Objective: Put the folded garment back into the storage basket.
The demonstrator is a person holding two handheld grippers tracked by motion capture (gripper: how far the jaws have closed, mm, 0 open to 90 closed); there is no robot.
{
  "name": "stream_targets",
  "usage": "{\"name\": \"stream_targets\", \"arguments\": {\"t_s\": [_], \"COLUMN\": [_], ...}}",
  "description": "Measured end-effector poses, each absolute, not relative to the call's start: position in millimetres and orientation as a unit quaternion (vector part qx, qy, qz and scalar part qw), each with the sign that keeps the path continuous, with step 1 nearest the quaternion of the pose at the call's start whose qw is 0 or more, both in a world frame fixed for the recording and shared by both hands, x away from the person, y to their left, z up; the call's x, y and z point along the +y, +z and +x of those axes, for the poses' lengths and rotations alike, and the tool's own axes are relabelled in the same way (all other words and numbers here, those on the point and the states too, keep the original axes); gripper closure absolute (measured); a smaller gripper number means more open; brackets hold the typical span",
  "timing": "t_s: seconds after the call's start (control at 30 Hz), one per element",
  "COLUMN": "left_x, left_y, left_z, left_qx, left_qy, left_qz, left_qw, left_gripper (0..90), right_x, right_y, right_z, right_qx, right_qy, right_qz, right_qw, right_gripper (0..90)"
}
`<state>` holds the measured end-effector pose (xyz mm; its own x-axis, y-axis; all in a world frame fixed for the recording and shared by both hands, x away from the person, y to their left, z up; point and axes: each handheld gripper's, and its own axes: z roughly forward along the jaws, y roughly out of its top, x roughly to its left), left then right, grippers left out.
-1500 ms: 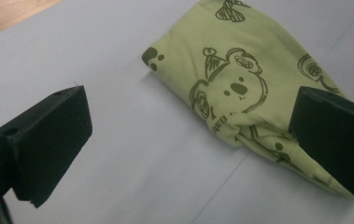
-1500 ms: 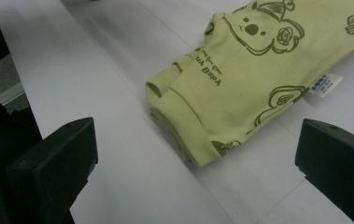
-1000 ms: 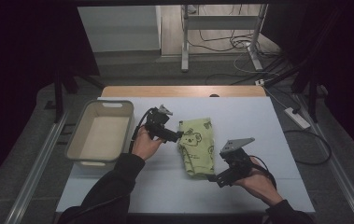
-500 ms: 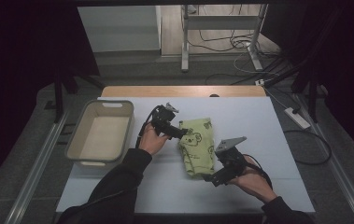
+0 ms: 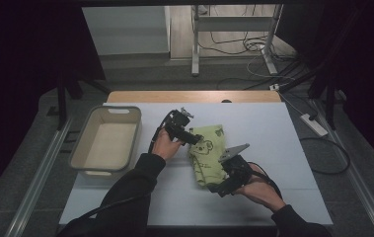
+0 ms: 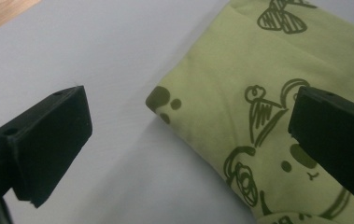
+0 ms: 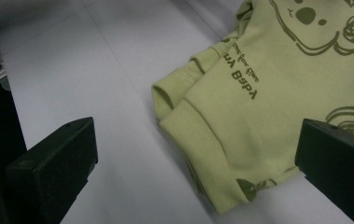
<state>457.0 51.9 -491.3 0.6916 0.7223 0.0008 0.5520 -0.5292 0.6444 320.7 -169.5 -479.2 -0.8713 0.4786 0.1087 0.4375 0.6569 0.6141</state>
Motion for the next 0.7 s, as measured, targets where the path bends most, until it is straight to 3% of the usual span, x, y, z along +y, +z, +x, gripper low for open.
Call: {"name": "stream_targets", "arguments": {"t_s": [0.7], "left_x": [47.9], "left_y": [-515.8], "left_z": [468.2], "left_qx": [0.378], "left_qy": [0.124], "left_qz": [0.877], "left_qw": [0.268], "left_gripper": [0.0], "right_x": [-154.5], "right_y": [-503.3], "right_z": [333.6], "right_qx": [0.934], "right_qy": [0.269], "right_qz": [0.233], "right_qw": [0.016], "right_gripper": [0.0]}}
